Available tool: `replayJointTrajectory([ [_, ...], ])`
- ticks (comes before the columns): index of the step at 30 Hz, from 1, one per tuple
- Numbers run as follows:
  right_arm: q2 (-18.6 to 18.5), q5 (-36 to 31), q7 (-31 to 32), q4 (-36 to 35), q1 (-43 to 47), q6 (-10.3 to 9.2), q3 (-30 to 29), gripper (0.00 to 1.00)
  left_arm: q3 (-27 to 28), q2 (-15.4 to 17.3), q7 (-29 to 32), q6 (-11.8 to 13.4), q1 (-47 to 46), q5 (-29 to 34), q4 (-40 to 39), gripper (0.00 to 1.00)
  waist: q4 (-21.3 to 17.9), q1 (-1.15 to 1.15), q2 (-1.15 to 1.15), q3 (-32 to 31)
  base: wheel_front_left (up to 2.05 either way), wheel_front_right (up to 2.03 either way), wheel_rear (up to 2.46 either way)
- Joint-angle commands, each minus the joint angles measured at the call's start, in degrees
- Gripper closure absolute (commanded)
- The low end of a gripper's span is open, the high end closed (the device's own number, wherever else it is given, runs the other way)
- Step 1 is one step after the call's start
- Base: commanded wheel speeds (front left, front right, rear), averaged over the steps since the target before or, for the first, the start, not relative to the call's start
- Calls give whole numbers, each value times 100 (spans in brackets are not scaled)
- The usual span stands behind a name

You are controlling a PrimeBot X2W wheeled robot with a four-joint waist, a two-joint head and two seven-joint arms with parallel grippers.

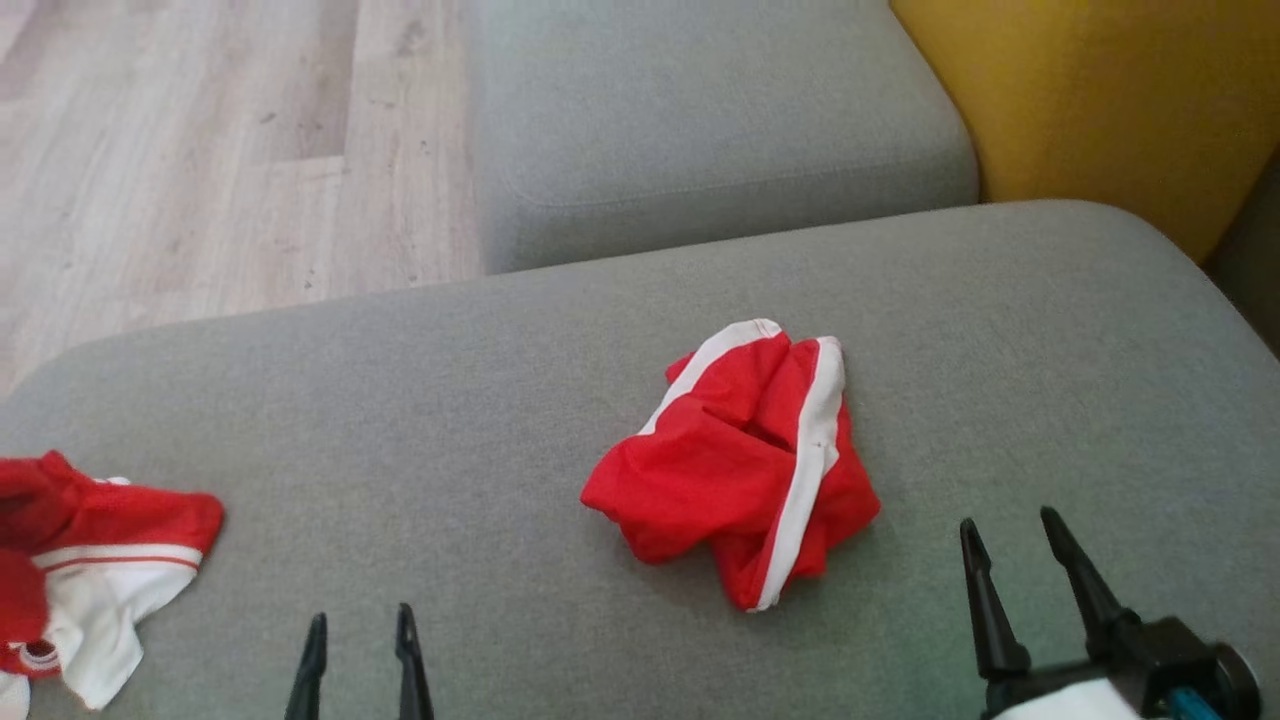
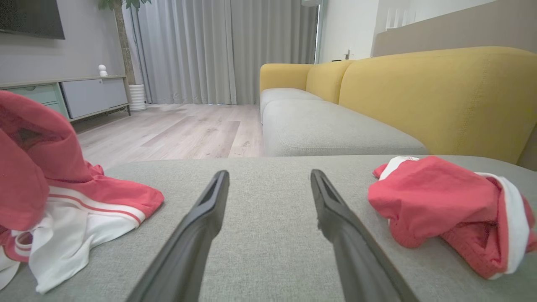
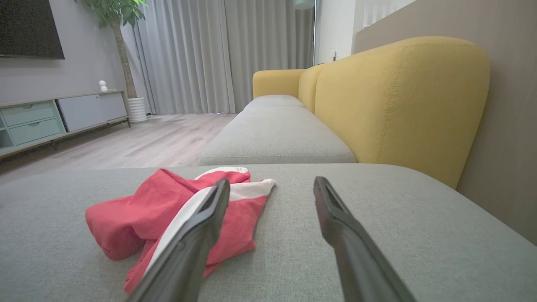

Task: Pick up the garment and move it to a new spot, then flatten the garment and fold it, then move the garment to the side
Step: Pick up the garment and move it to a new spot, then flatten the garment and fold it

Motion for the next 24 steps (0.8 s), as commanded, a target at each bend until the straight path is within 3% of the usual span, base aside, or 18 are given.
replayJointTrajectory([
  [1, -60, 21, -22, -212, -99, 37, 101, 0, 89, -22, -29, 88, -256, 92, -173, 0, 73, 2, 0, -57, 0, 0, 0],
  [11, 20, 10, -22, -217, 80, 37, 51, 0, -93, -23, -29, 300, -214, 79, -53, 0, 179, 2, 0, -113, 0, 0, 0],
  [24, 52, 50, -22, -217, 70, 37, 79, 0, -219, -23, -29, 368, -237, 44, -33, 0, 264, 2, 0, -80, 0, 0, 0],
])
